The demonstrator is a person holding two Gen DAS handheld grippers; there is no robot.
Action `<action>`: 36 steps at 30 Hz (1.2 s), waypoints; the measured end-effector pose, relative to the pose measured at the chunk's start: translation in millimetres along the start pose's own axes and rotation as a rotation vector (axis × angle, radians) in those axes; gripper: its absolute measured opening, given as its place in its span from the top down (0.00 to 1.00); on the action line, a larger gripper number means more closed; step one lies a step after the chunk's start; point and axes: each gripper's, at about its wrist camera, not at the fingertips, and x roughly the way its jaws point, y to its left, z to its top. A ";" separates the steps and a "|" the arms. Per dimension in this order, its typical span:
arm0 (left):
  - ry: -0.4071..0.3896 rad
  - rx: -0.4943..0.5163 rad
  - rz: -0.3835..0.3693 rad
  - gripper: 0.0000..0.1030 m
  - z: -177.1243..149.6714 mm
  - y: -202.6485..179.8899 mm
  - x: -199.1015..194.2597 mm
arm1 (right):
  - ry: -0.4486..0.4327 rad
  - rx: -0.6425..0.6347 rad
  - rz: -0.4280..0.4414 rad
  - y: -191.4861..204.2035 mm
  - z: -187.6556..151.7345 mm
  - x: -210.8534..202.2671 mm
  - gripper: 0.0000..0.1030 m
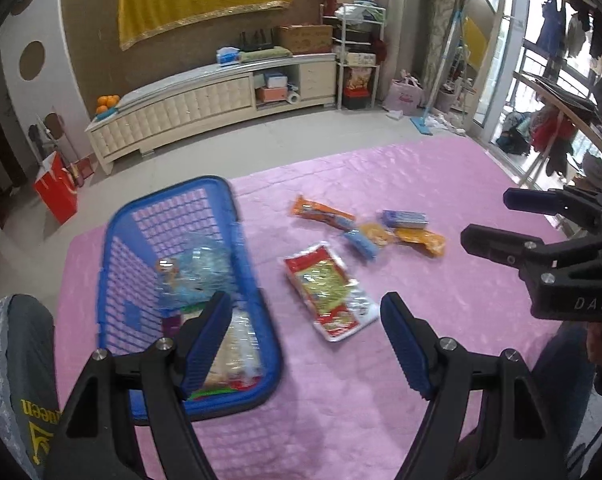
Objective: Organize snacks
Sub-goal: 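Withdraw both open grippers from the basket toward the remaining snacks, then grasp the red-and-yellow snack packet with the left gripper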
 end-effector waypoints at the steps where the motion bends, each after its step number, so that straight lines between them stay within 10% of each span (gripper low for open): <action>1: 0.005 0.009 -0.007 0.27 1.1 -8.0 2.9 | 0.002 0.009 0.003 -4.8 -3.9 -0.4 0.16; 22: 0.079 -0.076 0.038 0.27 -5.8 -67.1 89.0 | 0.062 0.048 0.004 -82.1 -33.9 49.9 0.16; 29: 0.114 -0.081 0.088 0.00 -11.7 -68.2 123.3 | 0.084 0.024 -0.002 -82.9 -36.8 80.2 0.16; 36: 0.153 -0.100 0.108 0.00 -7.5 -62.5 148.0 | 0.106 0.021 -0.015 -86.9 -34.3 109.1 0.16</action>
